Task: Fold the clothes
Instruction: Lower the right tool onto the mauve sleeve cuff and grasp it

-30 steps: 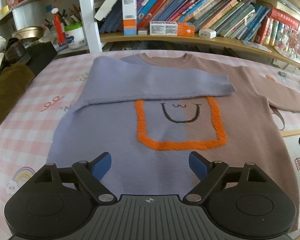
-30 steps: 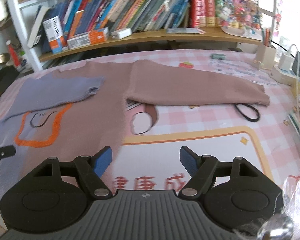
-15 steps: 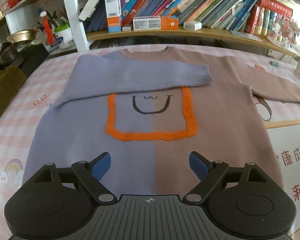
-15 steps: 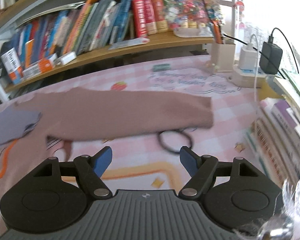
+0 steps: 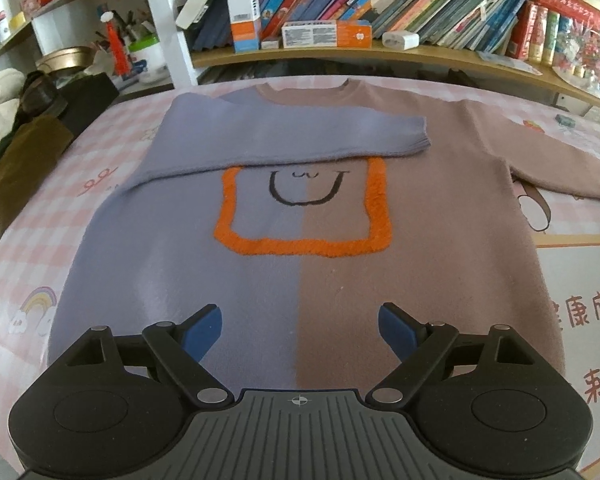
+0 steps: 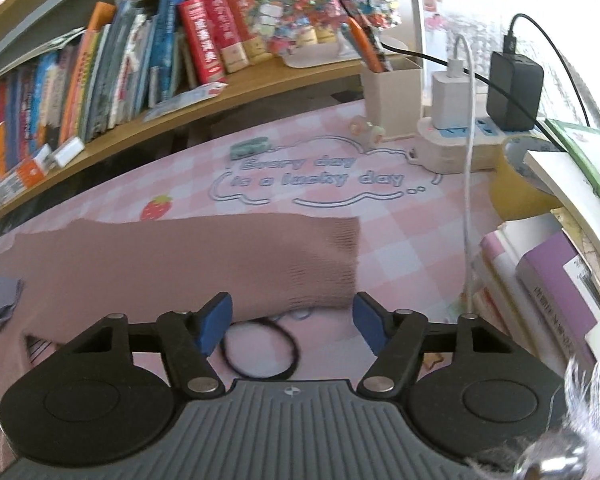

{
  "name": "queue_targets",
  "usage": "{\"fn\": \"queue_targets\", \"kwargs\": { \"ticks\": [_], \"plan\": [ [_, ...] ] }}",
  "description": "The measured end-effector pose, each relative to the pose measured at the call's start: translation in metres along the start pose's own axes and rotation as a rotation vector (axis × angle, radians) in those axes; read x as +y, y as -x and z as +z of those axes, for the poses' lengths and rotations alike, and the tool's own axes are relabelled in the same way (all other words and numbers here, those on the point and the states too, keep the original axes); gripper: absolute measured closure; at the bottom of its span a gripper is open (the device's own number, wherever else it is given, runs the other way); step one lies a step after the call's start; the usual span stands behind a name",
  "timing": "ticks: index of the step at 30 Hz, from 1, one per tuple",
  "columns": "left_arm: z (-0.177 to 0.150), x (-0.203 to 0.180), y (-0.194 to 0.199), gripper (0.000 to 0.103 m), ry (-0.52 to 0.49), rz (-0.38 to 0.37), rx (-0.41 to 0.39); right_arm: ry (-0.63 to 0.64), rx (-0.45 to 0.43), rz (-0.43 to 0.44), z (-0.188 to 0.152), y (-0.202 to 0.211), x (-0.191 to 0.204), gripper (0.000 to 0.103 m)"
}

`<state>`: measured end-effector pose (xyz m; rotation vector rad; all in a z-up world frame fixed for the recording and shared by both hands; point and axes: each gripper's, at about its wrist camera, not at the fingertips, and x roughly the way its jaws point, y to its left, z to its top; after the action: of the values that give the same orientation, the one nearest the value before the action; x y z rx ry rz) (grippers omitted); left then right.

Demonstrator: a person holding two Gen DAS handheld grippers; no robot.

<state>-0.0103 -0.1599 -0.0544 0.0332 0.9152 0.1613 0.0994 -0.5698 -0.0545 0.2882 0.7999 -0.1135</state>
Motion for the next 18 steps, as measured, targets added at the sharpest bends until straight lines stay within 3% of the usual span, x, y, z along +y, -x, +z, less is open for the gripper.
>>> {"fn": "queue_targets", "kwargs": {
  "ticks": [4,7,12,18],
  "plan": [
    [-0.002,-0.002,0.000,0.015,-0.007,0.007,0.008,-0.039,-0.018,0.020,0.002,-0.006,-0.007,0.043],
    [-0.004,-0.002,0.000,0.015,-0.018,0.010,0.016,-0.091,-0.026,0.082,0.006,-0.010,-0.013,0.052],
    [-0.006,-0.004,0.001,0.015,-0.031,0.011,0.025,-0.203,-0.013,0.217,0.009,-0.018,-0.015,0.053],
    [-0.007,-0.005,0.003,0.015,-0.048,0.007,0.018,-0.252,0.021,0.297,0.009,-0.025,-0.002,0.052]
  ]
}}
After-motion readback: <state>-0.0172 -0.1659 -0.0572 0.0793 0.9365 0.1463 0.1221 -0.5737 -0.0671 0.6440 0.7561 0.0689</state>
